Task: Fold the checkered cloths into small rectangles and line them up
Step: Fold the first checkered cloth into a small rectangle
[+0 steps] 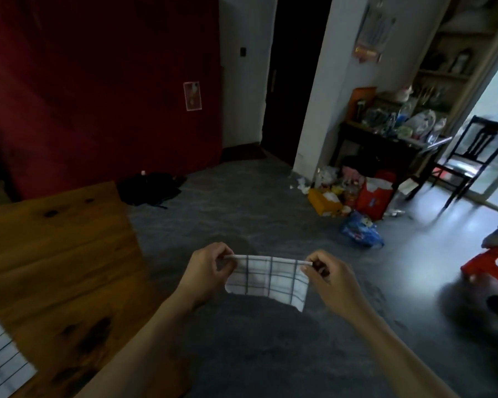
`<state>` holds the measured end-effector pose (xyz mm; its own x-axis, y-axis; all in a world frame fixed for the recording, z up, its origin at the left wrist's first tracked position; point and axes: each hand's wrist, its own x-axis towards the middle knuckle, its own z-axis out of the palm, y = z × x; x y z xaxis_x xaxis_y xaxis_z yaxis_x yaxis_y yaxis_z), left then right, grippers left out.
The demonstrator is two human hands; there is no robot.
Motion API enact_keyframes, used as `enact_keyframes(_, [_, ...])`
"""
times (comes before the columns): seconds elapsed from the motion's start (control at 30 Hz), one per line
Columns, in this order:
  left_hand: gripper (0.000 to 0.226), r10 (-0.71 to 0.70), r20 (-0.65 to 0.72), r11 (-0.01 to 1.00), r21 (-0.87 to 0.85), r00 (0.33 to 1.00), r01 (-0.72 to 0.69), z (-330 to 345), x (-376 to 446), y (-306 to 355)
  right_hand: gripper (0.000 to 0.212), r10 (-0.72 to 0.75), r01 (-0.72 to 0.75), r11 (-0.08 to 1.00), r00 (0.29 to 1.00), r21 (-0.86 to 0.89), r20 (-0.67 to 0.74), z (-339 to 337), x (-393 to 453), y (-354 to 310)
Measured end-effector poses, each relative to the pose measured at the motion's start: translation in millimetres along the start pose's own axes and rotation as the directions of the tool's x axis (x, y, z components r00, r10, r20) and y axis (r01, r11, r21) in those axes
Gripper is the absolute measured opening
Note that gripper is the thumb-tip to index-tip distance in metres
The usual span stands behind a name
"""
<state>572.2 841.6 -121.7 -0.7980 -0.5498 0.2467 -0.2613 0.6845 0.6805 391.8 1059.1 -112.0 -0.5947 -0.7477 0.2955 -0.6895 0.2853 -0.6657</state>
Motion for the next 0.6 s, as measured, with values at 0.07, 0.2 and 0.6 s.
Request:
enact_keyframes(0.07, [0.008, -0.028, -0.012, 0.997, -0.066, 1.000, 0.028, 4.2, 28.1, -12.7, 0.014, -0.021, 0.022, 0.999, 1.000, -0.032, 0.022, -0.2, 31.4, 5.2])
enact_keyframes(0.2, [0.008, -0.047, -0.035, 0.992, -0.122, 0.998, 0.042, 1.8, 79.1, -34.5, 0.011, -0.047, 0.048, 0.997, 0.999, -0.056, 0.023, 5.7, 92.6, 13.3])
enact_keyframes(0.6, [0.010, -0.270, -0.133, 0.960, -0.112, 0.954, 0.256, -13.2, 174.9, -119.2, 0.014, -0.134, 0.118, 0.988, 0.974, 0.098, 0.181, 92.0, 256.0, 51.9])
